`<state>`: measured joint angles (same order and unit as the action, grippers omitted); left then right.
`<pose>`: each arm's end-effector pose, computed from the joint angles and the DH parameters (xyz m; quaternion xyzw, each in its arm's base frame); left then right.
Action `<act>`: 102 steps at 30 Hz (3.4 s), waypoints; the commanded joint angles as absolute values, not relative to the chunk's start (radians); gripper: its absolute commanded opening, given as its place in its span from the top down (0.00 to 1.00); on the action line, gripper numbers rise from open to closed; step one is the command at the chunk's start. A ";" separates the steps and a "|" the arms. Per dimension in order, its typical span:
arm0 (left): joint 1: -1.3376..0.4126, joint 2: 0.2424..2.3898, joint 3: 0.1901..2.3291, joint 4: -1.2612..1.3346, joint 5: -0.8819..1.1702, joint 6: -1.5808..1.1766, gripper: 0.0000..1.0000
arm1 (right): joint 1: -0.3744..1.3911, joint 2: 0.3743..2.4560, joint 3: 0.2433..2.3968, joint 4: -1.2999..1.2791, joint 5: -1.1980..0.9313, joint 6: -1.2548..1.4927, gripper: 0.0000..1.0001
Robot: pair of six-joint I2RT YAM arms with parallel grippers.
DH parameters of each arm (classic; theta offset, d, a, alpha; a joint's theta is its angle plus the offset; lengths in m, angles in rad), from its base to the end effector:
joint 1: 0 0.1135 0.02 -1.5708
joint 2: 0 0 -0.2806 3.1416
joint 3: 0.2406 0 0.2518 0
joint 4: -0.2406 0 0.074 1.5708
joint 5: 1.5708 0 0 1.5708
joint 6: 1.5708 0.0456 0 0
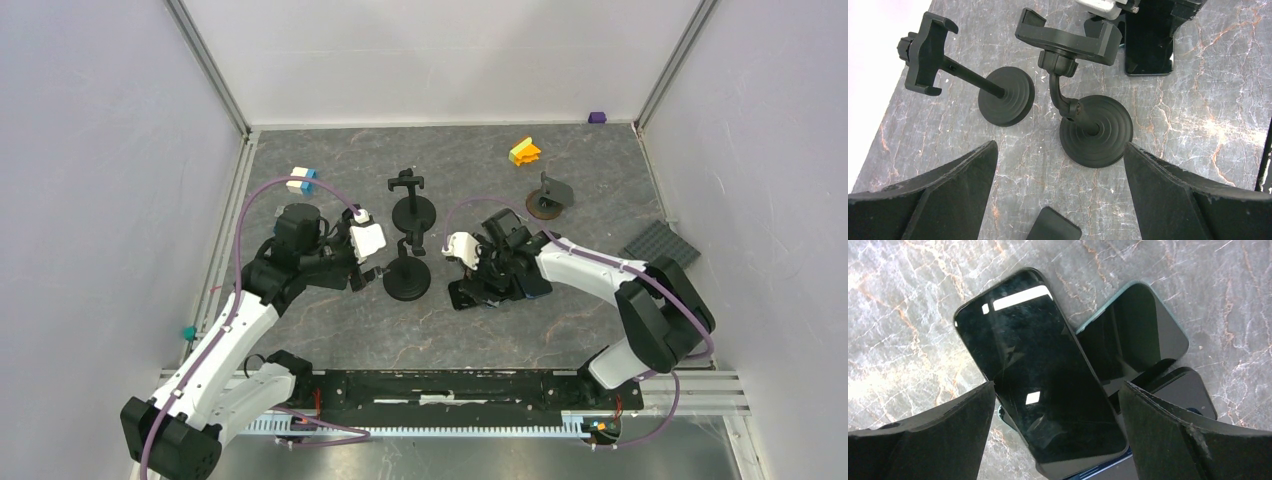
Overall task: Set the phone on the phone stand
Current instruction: Adjust the phone at the center of the board, then pick up the phone at the center of the board.
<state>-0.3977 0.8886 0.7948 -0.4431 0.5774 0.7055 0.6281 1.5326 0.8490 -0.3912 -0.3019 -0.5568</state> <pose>0.1642 -0.0960 0.3107 0.5566 0.6360 -0.1720 0.5061 0.2289 0.1830 0.1826 -0.5658 0.7744 0.1543 0.2373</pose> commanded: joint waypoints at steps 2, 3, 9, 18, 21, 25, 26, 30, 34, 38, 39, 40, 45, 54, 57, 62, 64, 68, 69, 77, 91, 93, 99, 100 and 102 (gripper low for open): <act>-0.395 0.869 0.789 -0.420 0.577 0.675 0.00 | 0.632 1.505 0.859 -0.499 -0.324 -0.656 0.02; -0.395 0.868 0.789 -0.420 0.577 0.676 0.00 | 0.632 1.501 0.857 -0.503 -0.326 -0.669 0.02; -0.396 0.867 0.786 -0.420 0.576 0.675 0.00 | 0.632 1.496 0.865 -0.539 -0.357 -0.764 0.02; -0.395 0.863 0.786 -0.420 0.567 0.681 0.00 | 0.641 1.484 0.883 -0.609 -0.376 -0.860 0.02; -0.395 0.866 0.789 -0.420 0.571 0.680 0.00 | 0.643 1.465 0.890 -0.618 -0.388 -0.865 0.02; -0.396 0.868 0.790 -0.420 0.571 0.680 0.00 | 0.642 1.445 0.899 -0.627 -0.394 -0.862 0.02; -0.395 0.868 0.791 -0.420 0.571 0.681 0.00 | 0.643 1.440 0.898 -0.631 -0.395 -0.866 0.02; -0.395 0.865 0.790 -0.420 0.573 0.679 0.00 | 0.643 1.422 0.896 -0.650 -0.388 -0.895 0.02; -0.396 0.860 0.788 -0.420 0.575 0.683 0.00 | 0.646 1.417 0.891 -0.665 -0.371 -0.922 0.02; -0.396 0.862 0.787 -0.420 0.579 0.684 0.00 | 0.676 1.419 0.889 -0.658 -0.311 -0.945 0.02; -0.395 0.862 0.787 -0.419 0.579 0.685 0.00 | 0.690 1.419 0.889 -0.658 -0.294 -0.949 0.02; -0.395 0.861 0.787 -0.419 0.577 0.684 0.00 | 0.702 1.421 0.890 -0.654 -0.272 -0.954 0.02; -0.396 0.859 0.784 -0.419 0.572 0.688 0.00 | 0.750 1.432 0.897 -0.658 -0.182 -0.992 0.02; -0.395 0.865 0.781 -0.414 0.566 0.687 0.00 | 0.816 1.492 0.900 -0.668 -0.088 -1.023 0.02; -0.394 0.863 0.781 -0.414 0.565 0.687 0.00 | 0.829 1.512 0.902 -0.660 -0.072 -1.030 0.02; -0.394 0.864 0.779 -0.413 0.562 0.692 0.00 | 0.837 1.540 0.902 -0.634 -0.058 -1.041 0.02; -0.395 0.865 0.779 -0.413 0.561 0.692 0.00 | 0.838 1.552 0.904 -0.628 -0.056 -1.044 0.02; -0.395 0.867 0.777 -0.413 0.561 0.696 0.00 | 0.843 1.578 0.902 -0.623 -0.061 -1.046 0.02; -0.395 0.865 0.777 -0.413 0.560 0.696 0.00 | 0.842 1.581 0.899 -0.623 -0.061 -1.046 0.02; -0.395 0.850 0.775 -0.413 0.558 0.694 0.00 | 0.842 1.569 0.853 -0.609 -0.061 -1.031 0.24; -0.402 0.830 0.851 -0.548 0.662 0.607 0.00 | 0.778 1.398 0.781 -0.514 -0.151 -0.913 0.70; -0.412 0.825 0.865 -0.566 0.675 0.578 0.01 | 0.759 1.368 0.770 -0.501 -0.173 -0.896 0.74; -0.450 0.831 0.925 -0.580 0.697 0.451 0.03 | 0.722 1.269 0.773 -0.471 -0.215 -0.831 0.81; -0.455 0.839 0.941 -0.579 0.699 0.432 0.04 | 0.716 1.252 0.776 -0.463 -0.220 -0.821 0.82; -0.470 0.859 0.975 -0.580 0.704 0.411 0.04 | 0.691 1.219 0.784 -0.449 -0.233 -0.794 0.83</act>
<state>-0.4477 0.8402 0.8890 -0.5770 0.6594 0.5289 0.7200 1.2968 0.7605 -0.5232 -0.1799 -0.8589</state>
